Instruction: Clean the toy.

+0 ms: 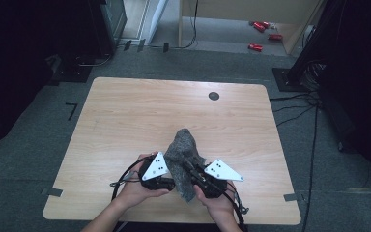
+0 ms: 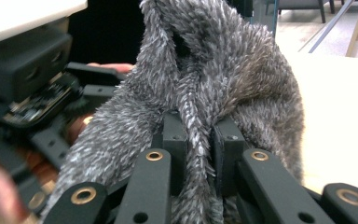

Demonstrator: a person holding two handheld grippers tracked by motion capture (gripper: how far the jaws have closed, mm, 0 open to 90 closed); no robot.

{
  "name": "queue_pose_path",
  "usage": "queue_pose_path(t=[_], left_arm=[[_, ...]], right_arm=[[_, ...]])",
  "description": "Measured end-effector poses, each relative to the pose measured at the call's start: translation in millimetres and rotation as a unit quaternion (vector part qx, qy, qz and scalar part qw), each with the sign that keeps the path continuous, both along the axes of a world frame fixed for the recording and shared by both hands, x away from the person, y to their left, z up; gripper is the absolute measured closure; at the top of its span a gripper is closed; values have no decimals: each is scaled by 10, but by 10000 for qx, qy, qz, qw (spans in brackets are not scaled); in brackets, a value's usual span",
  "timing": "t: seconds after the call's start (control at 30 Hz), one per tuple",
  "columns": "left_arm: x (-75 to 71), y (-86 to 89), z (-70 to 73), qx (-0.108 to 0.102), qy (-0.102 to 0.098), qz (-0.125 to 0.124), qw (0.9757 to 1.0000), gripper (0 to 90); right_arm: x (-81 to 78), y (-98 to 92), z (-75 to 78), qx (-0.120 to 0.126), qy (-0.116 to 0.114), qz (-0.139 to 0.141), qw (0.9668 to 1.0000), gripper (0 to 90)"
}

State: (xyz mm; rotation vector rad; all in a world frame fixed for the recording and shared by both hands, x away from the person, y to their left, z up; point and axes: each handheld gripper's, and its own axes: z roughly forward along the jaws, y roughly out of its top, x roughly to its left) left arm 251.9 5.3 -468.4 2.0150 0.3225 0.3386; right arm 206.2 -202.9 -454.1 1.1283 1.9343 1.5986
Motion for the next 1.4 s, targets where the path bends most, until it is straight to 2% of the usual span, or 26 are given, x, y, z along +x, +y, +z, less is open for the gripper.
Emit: queue_pose_path(t=[0.07, 0.23, 0.37, 0.53, 0.7, 0.8, 0.87, 1.03, 1.2, 1.33, 1.4], left_arm=[[0, 8, 17, -71, 14, -32, 10000, 354], [63, 123, 52, -184, 16, 111, 9998, 354], [75, 133, 32, -158, 39, 165, 9997, 354], [3, 18, -20, -51, 88, -15, 9999, 354], [-19, 5, -10, -56, 65, -138, 9999, 354], [34, 75, 14, -159, 106, -20, 9998, 354], [62, 114, 24, -213, 118, 53, 9997, 354], [74, 125, 17, -200, 132, 147, 9996, 354], [15, 54, 3, -143, 108, 1, 9998, 354], [3, 39, 3, -143, 117, -59, 9998, 354], [19, 59, 6, -151, 107, -28, 9998, 354]], right_arm=[[36, -52, -5, 52, 36, -87, 9999, 797], [100, -196, -51, 207, 225, -336, 9990, 798], [65, -149, -43, 149, 182, -219, 9995, 797], [18, -9, -13, 147, 80, 57, 9998, 797], [83, -87, -32, 68, 75, -54, 9999, 795], [114, -172, -63, 67, 181, -228, 9996, 795], [113, -196, -73, 55, 184, -243, 9995, 796], [54, -115, -41, -5, 88, -144, 9999, 797], [-25, 2, 14, 11, -34, 68, 10000, 796], [11, -13, 16, 3, -47, 81, 10000, 795], [49, -61, -10, 29, 30, -28, 10000, 794]])
